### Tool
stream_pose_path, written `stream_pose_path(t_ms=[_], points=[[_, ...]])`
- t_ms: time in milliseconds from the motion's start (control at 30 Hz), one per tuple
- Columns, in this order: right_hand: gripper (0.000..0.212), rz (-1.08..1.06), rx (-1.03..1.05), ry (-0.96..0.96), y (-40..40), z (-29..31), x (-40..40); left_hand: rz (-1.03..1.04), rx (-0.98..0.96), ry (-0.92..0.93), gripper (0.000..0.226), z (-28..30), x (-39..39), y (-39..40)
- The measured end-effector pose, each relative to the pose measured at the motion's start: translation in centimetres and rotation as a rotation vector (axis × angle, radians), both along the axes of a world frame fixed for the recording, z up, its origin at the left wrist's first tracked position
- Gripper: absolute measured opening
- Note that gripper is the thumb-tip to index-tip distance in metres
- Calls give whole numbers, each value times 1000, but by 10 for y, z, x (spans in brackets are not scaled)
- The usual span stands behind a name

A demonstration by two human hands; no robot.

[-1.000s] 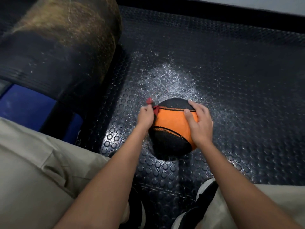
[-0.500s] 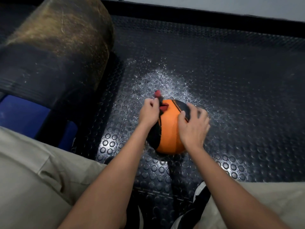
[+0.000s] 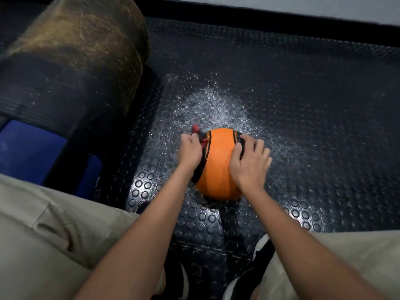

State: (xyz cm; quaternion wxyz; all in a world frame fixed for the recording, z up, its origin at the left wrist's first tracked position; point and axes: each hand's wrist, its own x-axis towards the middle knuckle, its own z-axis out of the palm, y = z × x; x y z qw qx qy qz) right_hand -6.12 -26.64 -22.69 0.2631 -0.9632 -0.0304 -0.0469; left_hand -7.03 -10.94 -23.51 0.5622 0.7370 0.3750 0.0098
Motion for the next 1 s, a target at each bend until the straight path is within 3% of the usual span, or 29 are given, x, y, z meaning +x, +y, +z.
stream_pose_path(t_ms=[100,167,233,333,400,467,600,700,1000], points=[[35,-10,-28,8,-8,1,3,-190,201,-53,25,20,17,-5],[38,10,-19,38,-16,1,7,-221,166,-47,29,16,22,2],[39,61,23,37,-19,-3,8,-167,46,8,34,3,15,14],[44,157,194,64,-17,-8,9,12,-304,88,39,-18,-3,28],[45,154,286,85,-15,-10,11,66,-406,79,38,-22,-8,27],[46,104,330,77,-14,-11,12,13,-292,47,32,-10,-1,20],[60,-30,378,67,-15,-15,9,-291,69,-22,23,19,30,6],[67,-73,387,47,-18,-19,4,-371,157,-39,22,19,40,4],[60,20,285,2,3,-16,1,118,-519,114,39,-38,11,45]])
